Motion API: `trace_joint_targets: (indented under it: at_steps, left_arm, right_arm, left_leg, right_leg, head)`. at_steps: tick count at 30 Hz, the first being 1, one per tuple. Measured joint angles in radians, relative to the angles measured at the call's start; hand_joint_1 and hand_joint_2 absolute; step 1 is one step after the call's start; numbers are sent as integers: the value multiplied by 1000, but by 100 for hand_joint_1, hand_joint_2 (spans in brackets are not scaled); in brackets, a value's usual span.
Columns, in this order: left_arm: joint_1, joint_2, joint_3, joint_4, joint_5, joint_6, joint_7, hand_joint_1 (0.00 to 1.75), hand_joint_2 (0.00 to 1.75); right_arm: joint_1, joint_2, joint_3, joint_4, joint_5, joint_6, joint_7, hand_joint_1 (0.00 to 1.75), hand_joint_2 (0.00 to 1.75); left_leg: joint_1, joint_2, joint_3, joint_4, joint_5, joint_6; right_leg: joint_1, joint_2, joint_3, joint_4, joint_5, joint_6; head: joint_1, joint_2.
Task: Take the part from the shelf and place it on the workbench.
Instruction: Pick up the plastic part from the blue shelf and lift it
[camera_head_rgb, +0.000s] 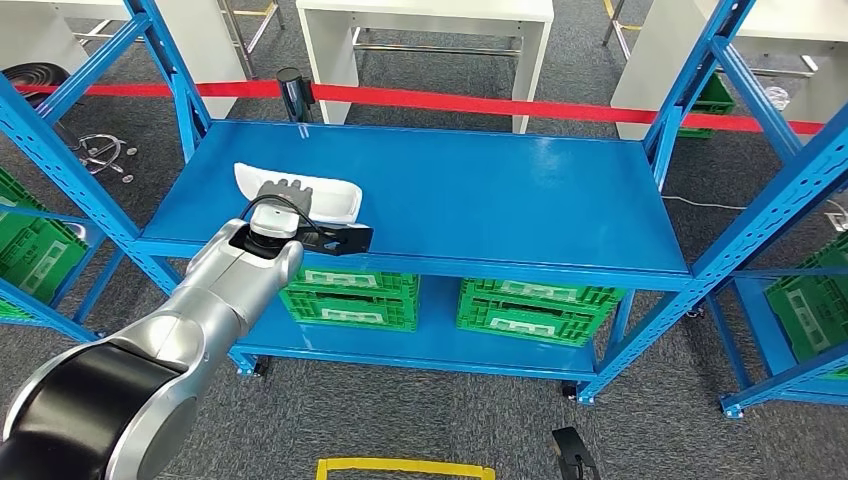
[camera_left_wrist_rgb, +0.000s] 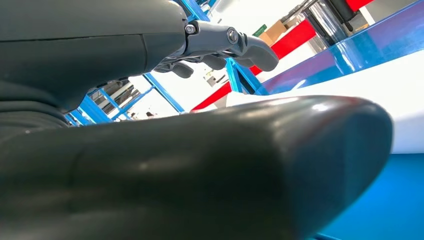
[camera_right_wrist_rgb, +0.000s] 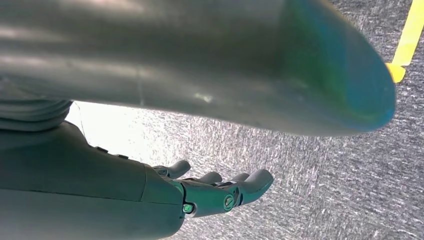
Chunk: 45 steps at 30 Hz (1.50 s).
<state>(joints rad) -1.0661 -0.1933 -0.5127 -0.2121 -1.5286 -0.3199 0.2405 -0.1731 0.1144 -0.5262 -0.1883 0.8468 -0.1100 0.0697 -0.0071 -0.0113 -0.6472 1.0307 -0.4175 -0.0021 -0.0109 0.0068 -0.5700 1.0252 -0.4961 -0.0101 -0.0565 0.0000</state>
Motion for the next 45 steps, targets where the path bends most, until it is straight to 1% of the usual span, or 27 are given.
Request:
trace_joint_targets:
  at_steps: [4,8,11,13,14,15,17,18,19,20,21,22,23,24,27,28,29,30,32,33,34,35,37,38,39,41,45]
  left_arm:
    - [0,1,0,0,0,-6,-5,0,0]
    - [0,1,0,0,0,-6,-5,0,0]
    - [0,2,0,-1,0,-6,-5,0,0]
    - [0,1,0,-3,-1,-6,-5,0,0]
    - [-1,1,0,-4,-1,-6,-6,0,0]
    - [-1,1,0,-5,-1,-6,-6,0,0]
    - [2,0,0,-4,-1,-6,-7,0,0]
    - [4,0,0,-4,-1,-6,-8,0,0]
    - [7,0,0,-4,-1,-6,-8,0,0]
    - [8,0,0,-4,-1,-6,-8,0,0]
    - [8,0,0,-5,-1,-6,-8,0,0]
    - [8,0,0,-5,-1,-6,-8,0,0]
    - [7,0,0,-5,-1,-6,-8,0,0]
    - [7,0,0,-5,-1,-6,-8,0,0]
    - [8,0,0,-6,-1,-5,-8,0,0]
    - [7,0,0,-7,-1,-4,-8,0,0]
    - [6,1,0,-7,-1,-1,-8,0,0]
    - [6,1,0,-8,-2,2,-8,0,0]
    - [8,1,0,-6,-2,7,-10,0,0]
    - [11,1,0,-5,-3,7,-12,0,0]
    - [14,1,0,-4,-3,6,-13,0,0]
    - [15,1,0,-3,-3,4,-13,0,0]
    - [15,2,0,-2,-3,-1,-13,0,87]
    - [13,2,0,-2,-4,-3,-12,0,131]
    - [13,2,0,-1,-4,-6,-13,0,175]
    - [14,1,0,-1,-4,-11,-17,0,175]
    - [15,0,0,-1,-4,-15,-22,0,175]
  right_arm:
    - [0,0,-1,0,3,0,0,0,0]
    - [0,0,-2,0,4,0,0,0,0]
    - [-1,1,-2,0,4,0,0,0,0]
    - [-2,1,-2,0,5,-1,0,0,0]
    - [-2,1,-2,0,5,-1,0,0,0]
    - [-2,1,-2,0,5,-2,0,0,0]
    - [-1,2,-2,0,5,-2,0,0,0]
    - [0,2,-3,0,5,-2,0,0,0]
    - [1,1,-4,0,5,-2,0,0,0]
    - [1,1,-4,0,5,-2,0,0,0]
    - [1,1,-6,0,5,-2,0,0,0]
    - [0,1,-7,0,5,-2,0,0,0]
    - [0,2,-8,0,5,-2,0,0,0]
    - [0,2,-9,0,5,-2,0,0,0]
    - [1,3,-11,1,5,-2,1,0,0]
    - [1,3,-12,1,5,-2,0,0,0]
    - [0,2,-12,1,5,-2,0,0,0]
    - [0,2,-12,1,5,-2,0,0,0]
    - [0,3,-12,1,5,-2,0,0,0]
    - [0,3,-12,1,5,-2,0,0,0]
    - [1,3,-12,1,5,-3,0,0,0]
    - [2,3,-13,1,5,-3,0,0,0]
    - [3,3,-13,1,5,-3,-1,0,0]
    - [3,3,-13,1,5,-3,-1,0,0]
    - [2,3,-13,1,6,-3,-1,0,0]
    - [2,3,-13,1,7,-2,0,0,0]
    - [1,4,-14,1,8,-2,0,0,0]
  left_leg:
    - [-2,0,0,1,-2,2]
    - [-7,0,0,3,-6,9]
    - [-9,0,2,1,-10,17]
    - [-3,1,13,-11,-10,25]
    - [0,2,20,-17,-9,29]
    - [2,3,25,-20,-10,32]
    - [3,4,28,-19,-16,34]
    - [3,3,30,-17,-20,34]
    - [3,3,33,-14,-25,32]
    - [4,2,37,-11,-31,28]
    - [6,2,43,-6,-38,24]
    - [5,2,46,-2,-45,18]
    - [4,1,49,2,-52,12]
    - [2,1,50,4,-56,5]
    - [2,1,54,0,-63,-14]
    - [3,2,51,10,-70,-21]
    - [4,3,39,36,-84,-27]
    - [5,4,15,85,-106,-33]
    - [7,5,-60,220,-153,-41]
    - [8,5,-93,269,-160,-42]
    - [9,5,-109,285,-148,-42]
    - [9,5,-106,259,-117,-41]
    - [9,5,-54,127,-32,-33]
    - [8,5,-26,63,-5,-29]
    - [7,4,-6,20,7,-25]
    - [5,2,5,-6,4,-23]
    - [5,-4,6,-9,0,-18]
  right_leg:
    - [-2,0,0,0,0,3]
    - [-7,0,2,-1,-2,10]
    - [-9,0,6,-6,-6,19]
    - [-10,-1,2,8,-15,27]
    - [-9,-2,-13,40,-31,30]
    - [-10,-2,-43,96,-53,32]
    - [-10,-2,-126,234,-101,35]
    - [-10,-2,-159,277,-104,35]
    - [-10,-3,-172,281,-87,35]
    - [-11,-3,-163,242,-50,34]
    - [-11,-4,-137,173,-5,32]
    - [-10,-6,-108,106,26,30]
    - [-8,-7,-85,54,45,25]
    - [-7,-7,-71,27,49,19]
    - [-5,-4,-64,19,40,-3]
    - [-6,-3,-59,16,39,-10]
    - [-8,-3,-52,13,38,-17]
    - [-9,-3,-46,11,36,-23]
    - [-9,-3,-37,10,28,-30]
    - [-9,-3,-33,10,23,-31]
    - [-9,-1,-27,10,19,-31]
    - [-9,1,-20,10,14,-30]
    - [-9,4,-5,10,2,-26]
    - [-7,5,0,11,-4,-21]
    - [-5,5,1,13,-8,-17]
    - [-2,5,-2,13,-9,-16]
    - [-2,0,7,-1,-8,-18]
  head:
    - [0,0]
    - [0,0]
    - [0,0]
    - [0,0]
    - [0,0]
    - [1,0]
    - [1,0]
    - [1,0]
    - [1,0]
    - [1,0]
    - [1,0]
    - [1,0]
    - [1,0]
    - [0,0]
    - [-1,0]
    - [-1,0]
    - [-2,0]
    - [-3,0]
    - [-4,0]
    - [-4,0]
    - [-4,0]
    - [-4,0]
    - [-4,0]
    - [-4,0]
    - [-4,0]
    - [-4,0]
    - [-4,0]
